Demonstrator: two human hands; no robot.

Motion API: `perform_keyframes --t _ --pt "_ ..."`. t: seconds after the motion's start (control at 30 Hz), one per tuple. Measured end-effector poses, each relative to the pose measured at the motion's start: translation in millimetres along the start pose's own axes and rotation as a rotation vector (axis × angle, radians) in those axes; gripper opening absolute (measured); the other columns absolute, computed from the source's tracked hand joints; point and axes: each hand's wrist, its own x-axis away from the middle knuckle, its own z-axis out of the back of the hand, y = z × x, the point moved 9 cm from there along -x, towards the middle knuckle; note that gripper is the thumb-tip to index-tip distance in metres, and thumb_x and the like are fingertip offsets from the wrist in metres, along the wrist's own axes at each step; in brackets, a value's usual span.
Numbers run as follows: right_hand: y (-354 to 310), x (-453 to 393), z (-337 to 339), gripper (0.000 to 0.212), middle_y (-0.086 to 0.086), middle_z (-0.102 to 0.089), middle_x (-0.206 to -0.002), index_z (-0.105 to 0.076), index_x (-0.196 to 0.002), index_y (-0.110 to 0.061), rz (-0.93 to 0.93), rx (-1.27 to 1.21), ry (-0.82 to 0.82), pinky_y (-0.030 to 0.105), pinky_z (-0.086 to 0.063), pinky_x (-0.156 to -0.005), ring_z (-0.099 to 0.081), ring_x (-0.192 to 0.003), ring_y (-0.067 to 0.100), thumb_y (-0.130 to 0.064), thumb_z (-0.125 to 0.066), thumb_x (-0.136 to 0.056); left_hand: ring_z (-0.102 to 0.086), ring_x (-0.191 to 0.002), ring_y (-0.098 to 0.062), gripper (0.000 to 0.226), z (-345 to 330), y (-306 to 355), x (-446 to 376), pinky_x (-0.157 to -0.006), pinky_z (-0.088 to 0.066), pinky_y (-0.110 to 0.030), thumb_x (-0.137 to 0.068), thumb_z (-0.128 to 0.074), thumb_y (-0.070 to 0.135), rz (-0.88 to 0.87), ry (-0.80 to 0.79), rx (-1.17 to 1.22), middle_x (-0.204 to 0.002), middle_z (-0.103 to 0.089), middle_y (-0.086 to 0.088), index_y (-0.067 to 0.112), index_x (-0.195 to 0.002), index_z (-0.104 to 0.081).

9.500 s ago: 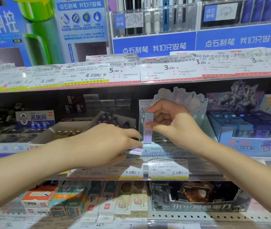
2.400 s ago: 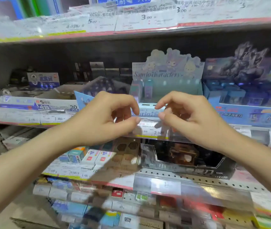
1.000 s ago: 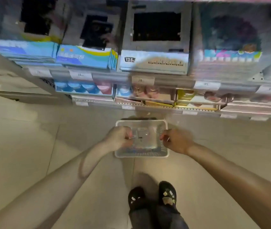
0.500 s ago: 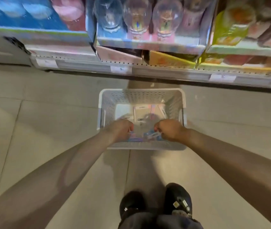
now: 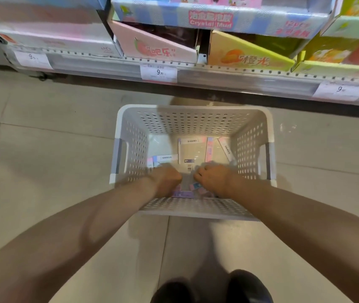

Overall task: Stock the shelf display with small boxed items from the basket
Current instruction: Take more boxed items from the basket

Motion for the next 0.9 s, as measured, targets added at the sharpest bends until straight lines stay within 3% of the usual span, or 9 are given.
perform_keyframes --t 0.1,0.2,0.3,0.4,0.5,0.6,0.7,0.8,0.9 --pt "1 -3 -4 0.064 0.02 -0.038 -0.139 -0.027 -0.134 -0.002 0.004 0.02 0.056 0.043 -0.037 -0.1 -0.042 -0.121 0.034 -0.038 -0.052 -0.087 -0.047 -0.062 -0.019 0.03 -4 1 -9 -0.057 -0.039 -0.031 -0.089 -0.04 0.007 0.016 0.033 -0.074 -0.068 -0.053 -0.013 0.009 -0.059 -0.039" --pt "4 -5 -5 0.065 0.02 -0.039 -0.136 -0.027 -0.133 -0.001 -0.019 0.008 0.016 0.041 -0.04 -0.097 -0.044 -0.121 0.032 -0.026 -0.061 -0.083 -0.048 -0.061 -0.018 0.02 -1 0 -15 -0.059 -0.043 -0.03 -0.088 -0.043 0.011 0.004 0.043 -0.13 -0.066 -0.048 -0.01 0.006 -0.073 -0.055" --pt "6 -5 -7 0.067 0.021 -0.039 -0.135 -0.028 -0.133 0.001 -0.045 -0.016 -0.012 0.04 -0.04 -0.094 -0.045 -0.119 0.032 -0.025 -0.062 -0.082 -0.059 -0.07 -0.021 0.019 -9 -1 -19 -0.061 -0.046 -0.03 -0.092 -0.041 0.011 0.055 0.039 -0.114 -0.077 -0.061 -0.013 0.008 -0.078 -0.053" --pt "7 -2 -4 0.06 0.023 -0.038 -0.134 -0.033 -0.131 0.003 -0.037 -0.024 -0.051 0.042 -0.037 -0.098 -0.042 -0.12 0.034 -0.031 -0.054 -0.086 -0.065 -0.081 -0.022 0.02 -11 -5 -21 -0.048 -0.036 -0.026 -0.092 -0.043 0.013 0.105 0.023 -0.071 -0.094 -0.068 -0.011 0.005 -0.091 -0.061" --pt "5 -3 -6 0.039 0.025 -0.042 -0.132 -0.045 -0.125 0.006 -0.067 -0.044 -0.07 0.043 -0.036 -0.099 -0.042 -0.121 0.038 -0.016 -0.045 -0.092 -0.066 -0.087 -0.025 0.019 -14 -8 -24 -0.06 -0.046 -0.029 -0.09 -0.049 0.012 0.116 -0.087 0.046 -0.099 -0.068 -0.011 0.004 -0.1 -0.063" --pt "-3 -5 -4 0.025 0.022 -0.058 -0.114 -0.058 -0.108 0.007 -0.045 -0.021 -0.059 0.04 -0.042 -0.09 -0.054 -0.106 0.035 -0.007 -0.046 -0.089 -0.065 -0.081 -0.022 0.019 -7 -4 -27 -0.071 -0.051 -0.031 -0.091 -0.046 0.014 0.061 -0.043 0.003 -0.095 -0.07 -0.008 0.008 -0.092 -0.064" --pt "-4 -14 2 0.011 0.01 -0.069 -0.079 -0.068 -0.077 -0.005 -0.06 0.003 0.041 0.032 -0.05 -0.071 -0.064 -0.076 0.025 -0.014 -0.062 -0.077 -0.064 -0.083 -0.021 0.024 -8 2 -30 -0.076 -0.053 -0.033 -0.092 -0.042 0.013 0.03 -0.012 -0.029 -0.094 -0.069 -0.006 0.008 -0.089 -0.065" --pt "-4 -25 -10 0.016 0.014 -0.068 -0.091 -0.064 -0.093 -0.002 -0.082 -0.206 0.029 0.037 -0.049 -0.079 -0.063 -0.086 0.031 -0.01 -0.054 -0.084 -0.064 -0.084 -0.021 0.024 -12 -2 -31 -0.079 -0.053 -0.034 -0.091 -0.043 0.014 0.044 0.004 0.129 -0.093 -0.069 -0.005 0.008 -0.09 -0.066" --pt "9 -22 -19 0.022 0.016 -0.062 -0.095 -0.06 -0.104 -0.002 -0.202 -0.446 -0.023 0.033 -0.042 -0.072 -0.056 -0.085 0.025 -0.011 -0.052 -0.086 -0.064 -0.085 -0.024 0.019 -17 -9 -25 -0.08 -0.053 -0.037 -0.091 -0.048 0.016 0.053 0.082 0.398 -0.096 -0.068 -0.01 0.009 -0.097 -0.065"
